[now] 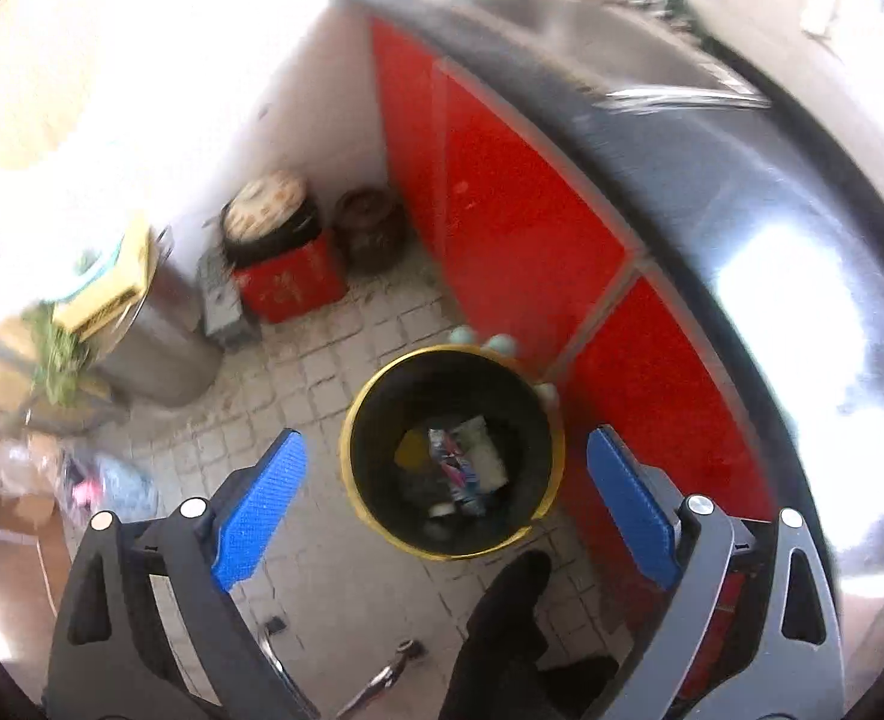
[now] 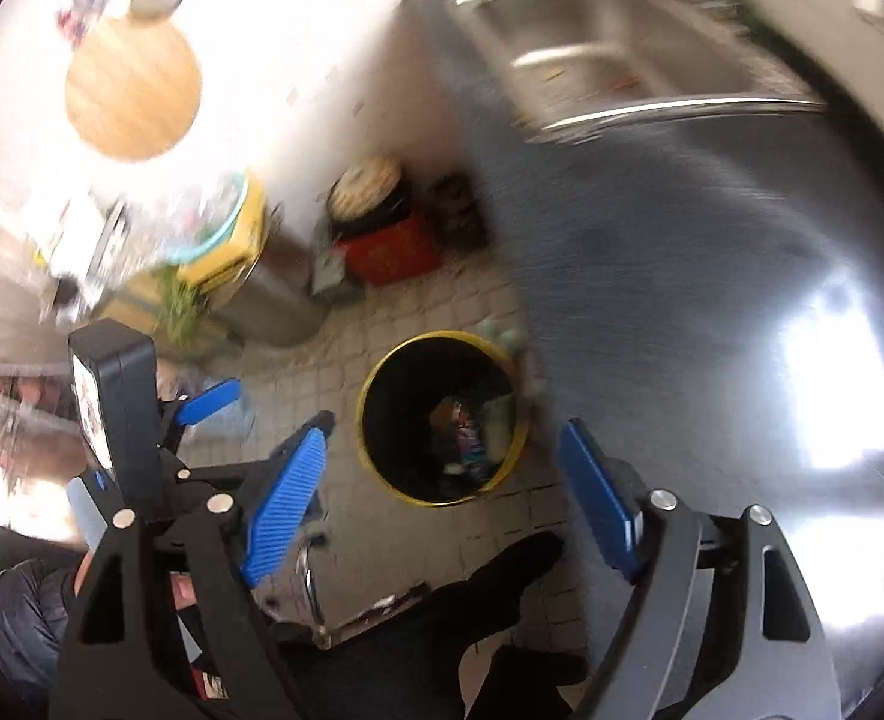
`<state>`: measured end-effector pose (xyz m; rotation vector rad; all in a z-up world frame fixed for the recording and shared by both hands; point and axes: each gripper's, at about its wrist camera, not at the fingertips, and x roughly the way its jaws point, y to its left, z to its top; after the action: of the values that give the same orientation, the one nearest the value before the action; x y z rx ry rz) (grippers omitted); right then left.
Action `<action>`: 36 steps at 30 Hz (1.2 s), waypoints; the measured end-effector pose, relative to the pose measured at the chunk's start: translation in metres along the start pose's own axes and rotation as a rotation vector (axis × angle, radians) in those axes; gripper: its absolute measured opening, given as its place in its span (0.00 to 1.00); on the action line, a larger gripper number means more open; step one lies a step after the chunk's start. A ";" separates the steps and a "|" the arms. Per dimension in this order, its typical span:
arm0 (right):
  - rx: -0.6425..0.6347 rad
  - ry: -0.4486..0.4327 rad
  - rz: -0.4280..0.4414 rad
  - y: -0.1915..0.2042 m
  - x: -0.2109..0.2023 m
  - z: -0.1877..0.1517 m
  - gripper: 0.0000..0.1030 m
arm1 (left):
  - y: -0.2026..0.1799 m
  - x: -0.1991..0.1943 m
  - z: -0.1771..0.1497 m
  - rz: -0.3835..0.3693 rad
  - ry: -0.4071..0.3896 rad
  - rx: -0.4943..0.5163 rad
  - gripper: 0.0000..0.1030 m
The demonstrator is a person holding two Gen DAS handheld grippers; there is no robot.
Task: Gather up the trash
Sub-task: 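Return both open tools to the countertop trash pile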
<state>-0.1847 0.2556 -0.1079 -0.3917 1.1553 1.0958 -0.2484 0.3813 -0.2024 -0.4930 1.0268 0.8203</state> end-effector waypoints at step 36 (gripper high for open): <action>0.780 -0.285 -0.505 -0.301 -0.263 -0.343 0.78 | -0.494 -0.126 -0.144 -0.625 -0.043 1.123 0.89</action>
<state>-0.1099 -0.2656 -0.0979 0.0910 1.0559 0.2049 0.0286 -0.0686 -0.1597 0.1864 1.0415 -0.3443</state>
